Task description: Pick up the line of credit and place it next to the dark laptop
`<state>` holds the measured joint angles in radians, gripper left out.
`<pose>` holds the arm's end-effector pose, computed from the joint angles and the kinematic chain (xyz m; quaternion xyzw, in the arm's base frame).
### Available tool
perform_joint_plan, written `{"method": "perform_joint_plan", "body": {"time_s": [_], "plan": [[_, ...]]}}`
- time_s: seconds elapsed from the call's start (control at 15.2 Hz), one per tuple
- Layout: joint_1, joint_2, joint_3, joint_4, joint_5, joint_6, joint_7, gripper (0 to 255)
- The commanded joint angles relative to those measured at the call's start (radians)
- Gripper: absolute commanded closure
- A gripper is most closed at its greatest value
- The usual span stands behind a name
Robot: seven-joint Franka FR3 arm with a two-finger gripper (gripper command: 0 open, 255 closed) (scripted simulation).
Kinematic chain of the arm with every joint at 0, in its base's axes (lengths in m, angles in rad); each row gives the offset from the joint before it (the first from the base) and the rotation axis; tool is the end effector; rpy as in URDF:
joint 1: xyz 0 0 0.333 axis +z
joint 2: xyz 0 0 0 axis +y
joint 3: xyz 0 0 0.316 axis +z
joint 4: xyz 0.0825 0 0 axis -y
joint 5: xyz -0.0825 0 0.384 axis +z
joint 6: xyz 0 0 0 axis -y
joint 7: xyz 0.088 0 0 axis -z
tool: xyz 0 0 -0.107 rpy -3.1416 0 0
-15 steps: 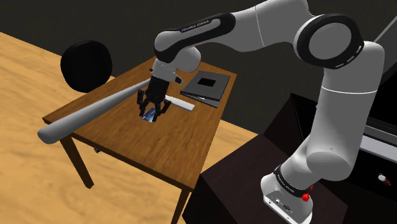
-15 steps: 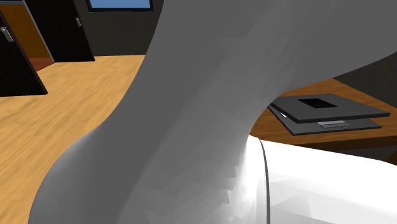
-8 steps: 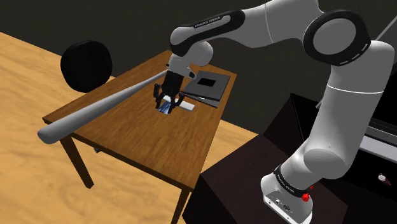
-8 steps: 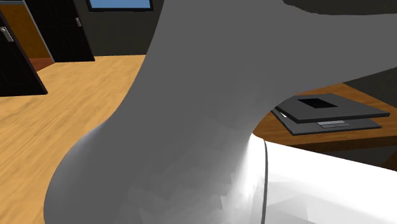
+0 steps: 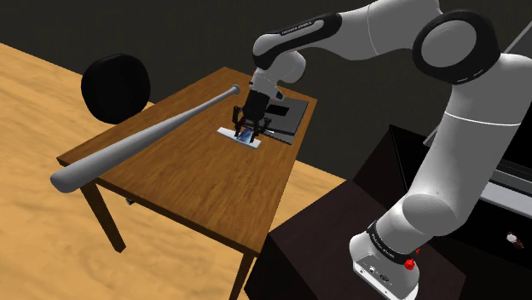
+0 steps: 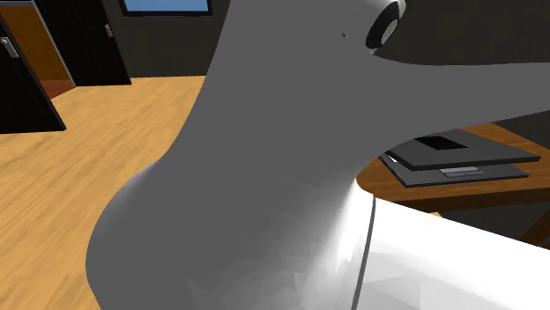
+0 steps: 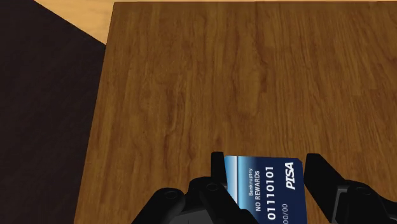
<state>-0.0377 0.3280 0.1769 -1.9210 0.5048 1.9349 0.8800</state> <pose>0.5774 0.1102 0.3113 -0.8404 0.4593 0.2516 0.1396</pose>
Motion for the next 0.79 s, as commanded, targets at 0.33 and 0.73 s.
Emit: {"method": "perform_joint_plan", "body": {"time_s": [0.33, 0.73], "plan": [[-0.098, 0.022, -0.068, 0.050, -0.049, -0.094, -0.116, 255], [-0.177, 0.069, -0.122, 0.133, -0.093, -0.178, -0.207, 255]]}}
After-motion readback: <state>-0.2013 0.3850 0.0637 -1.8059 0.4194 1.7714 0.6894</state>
